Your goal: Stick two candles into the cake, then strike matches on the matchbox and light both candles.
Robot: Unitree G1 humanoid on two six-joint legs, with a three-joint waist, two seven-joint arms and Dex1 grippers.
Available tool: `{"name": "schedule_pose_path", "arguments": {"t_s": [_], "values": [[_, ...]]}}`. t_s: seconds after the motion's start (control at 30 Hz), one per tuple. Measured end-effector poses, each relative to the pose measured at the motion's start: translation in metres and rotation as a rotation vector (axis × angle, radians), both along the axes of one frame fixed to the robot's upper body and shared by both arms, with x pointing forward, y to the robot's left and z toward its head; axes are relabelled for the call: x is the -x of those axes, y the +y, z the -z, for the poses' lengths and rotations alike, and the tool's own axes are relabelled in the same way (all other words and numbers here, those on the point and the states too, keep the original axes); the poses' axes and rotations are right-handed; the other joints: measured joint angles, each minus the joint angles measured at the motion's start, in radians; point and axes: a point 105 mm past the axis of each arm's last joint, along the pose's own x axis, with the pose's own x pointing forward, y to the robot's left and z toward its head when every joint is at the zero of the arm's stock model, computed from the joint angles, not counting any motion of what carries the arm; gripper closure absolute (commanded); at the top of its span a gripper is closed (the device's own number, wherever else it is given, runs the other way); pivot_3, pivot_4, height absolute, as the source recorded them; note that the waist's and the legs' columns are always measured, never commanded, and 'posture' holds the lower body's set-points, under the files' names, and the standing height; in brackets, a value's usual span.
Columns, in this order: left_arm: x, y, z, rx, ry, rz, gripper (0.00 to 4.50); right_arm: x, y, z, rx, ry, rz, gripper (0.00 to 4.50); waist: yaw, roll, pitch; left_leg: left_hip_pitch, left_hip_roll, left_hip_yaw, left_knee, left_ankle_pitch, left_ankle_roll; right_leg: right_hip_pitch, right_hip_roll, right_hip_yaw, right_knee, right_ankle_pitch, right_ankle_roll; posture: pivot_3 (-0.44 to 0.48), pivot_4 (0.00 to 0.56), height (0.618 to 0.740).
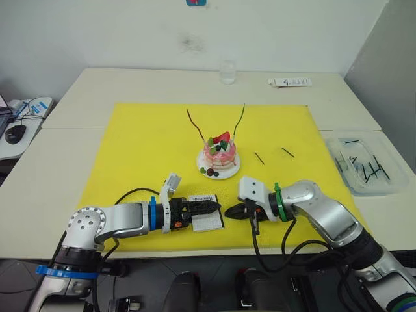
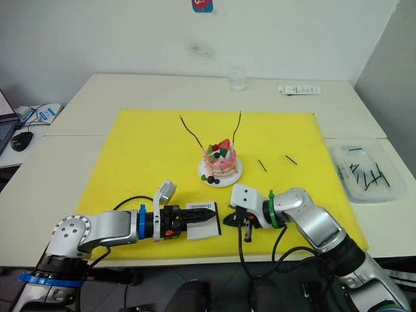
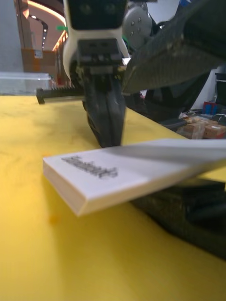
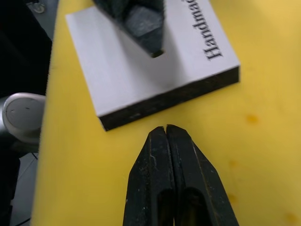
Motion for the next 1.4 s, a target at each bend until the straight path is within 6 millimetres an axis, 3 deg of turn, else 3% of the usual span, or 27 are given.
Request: {"name": "schedule_pose_path", "arguments": {"t_s": [0.23, 0.37, 0.47, 0.7, 0.77, 0.87, 0.97, 1.07, 1.17, 1.3, 1.33, 1.4], "values": [[0.005, -0.001, 0.002, -0.006, -0.001, 0.010, 4.49, 0.001, -0.014, -0.003, 0.004, 0.006, 0.044, 4.50, 0.000, 0.000, 0.000, -0.002, 0.000, 0.000, -0.001, 0.000, 0.000, -0.001, 0.000, 0.000, -0.001, 0.000, 0.000, 0.000, 0.150, 0.740], [0.006, 0.000, -0.001, 0.024, -0.012, 0.006, 4.49, 0.001, -0.018, -0.006, -0.004, 0.010, 0.065, 4.50, 0.000, 0.000, 0.000, -0.002, 0.000, 0.000, -0.001, 0.000, 0.000, -0.001, 0.000, -0.001, -0.001, 0.000, 0.000, 0.000, 0.150, 0.740], [0.006, 0.000, -0.014, 0.098, -0.059, 0.024, 4.49, -0.004, -0.026, -0.016, -0.023, -0.007, 0.108, 4.50, 0.000, 0.000, 0.000, -0.003, 0.000, 0.000, -0.001, 0.000, 0.000, -0.002, 0.000, -0.001, -0.002, 0.000, 0.000, 0.000, 0.150, 0.740], [0.013, 0.005, -0.093, 0.287, -0.390, 0.138, 4.49, -0.020, -0.045, -0.052, -0.142, -0.091, 0.270, 4.50, 0.000, -0.001, 0.001, -0.004, 0.000, 0.000, -0.001, 0.000, 0.000, -0.003, 0.000, -0.001, -0.003, 0.000, 0.000, 0.000, 0.150, 0.740], [0.016, 0.003, -0.104, 0.298, -0.466, 0.138, 4.49, -0.025, -0.048, -0.062, -0.232, -0.116, 0.351, 4.50, 0.001, -0.001, 0.001, -0.004, 0.000, 0.000, -0.002, -0.001, -0.001, -0.003, 0.000, -0.001, -0.003, 0.000, 0.000, 0.000, 0.150, 0.740], [0.017, -0.002, -0.101, 0.250, -0.567, 0.105, 4.49, -0.031, -0.052, -0.067, -0.316, -0.144, 0.467, 4.50, 0.001, 0.000, 0.001, -0.005, 0.000, 0.000, -0.003, -0.001, -0.001, -0.003, 0.000, 0.000, -0.003, 0.002, 0.004, 0.000, 0.150, 0.740], [0.011, -0.013, -0.086, 0.052, -0.774, 0.083, 4.50, -0.039, -0.065, -0.066, -0.335, -0.216, 0.591, 3.90, 0.002, 0.000, 0.001, -0.004, -0.001, 0.001, -0.003, -0.001, -0.001, -0.004, 0.000, 0.000, -0.003, 0.001, 0.003, 0.000, 0.150, 0.740], [-0.002, -0.018, -0.085, -0.105, -1.010, 0.049, 4.50, -0.045, -0.071, -0.066, -0.351, -0.284, 0.648, 2.80, 0.003, 0.000, 0.001, -0.004, -0.001, 0.002, -0.003, -0.001, -0.001, -0.004, 0.000, 0.001, -0.003, 0.000, 0.000, 0.000, 0.150, 0.740], [0.000, -0.026, -0.084, -0.137, -1.136, 0.096, 4.50, -0.050, -0.077, -0.064, -0.351, -0.323, 0.677, 1.70, 0.001, 0.000, 0.001, -0.004, -0.001, 0.003, -0.002, -0.001, -0.001, -0.004, 0.000, 0.002, -0.003, 0.000, 0.000, 0.000, 0.150, 0.740], [0.003, -0.032, -0.082, -0.060, -1.106, 0.064, 4.50, -0.054, -0.077, -0.058, -0.351, -0.326, 0.674, 0.25, 0.000, 0.000, 0.001, -0.005, 0.001, 0.003, -0.003, -0.001, -0.001, -0.004, 0.001, 0.001, -0.003, 0.002, 0.005, 0.000, 0.150, 0.740], [0.004, -0.032, -0.082, -0.033, -1.083, 0.055, 4.50, -0.056, -0.076, -0.055, -0.348, -0.321, 0.673, 0.03, 0.000, 0.000, 0.001, -0.005, 0.001, 0.002, -0.003, -0.001, -0.001, -0.004, 0.002, 0.001, -0.003, 0.003, 0.005, 0.000, 0.150, 0.740], [0.004, -0.028, -0.082, 0.010, -1.020, 0.036, 4.50, -0.061, -0.075, -0.047, -0.338, -0.317, 0.690, 0.03, -0.001, 0.000, 0.001, -0.004, 0.003, 0.001, -0.003, -0.001, -0.001, -0.004, 0.003, 0.000, -0.003, 0.003, 0.005, 0.000, 0.150, 0.740]]}}
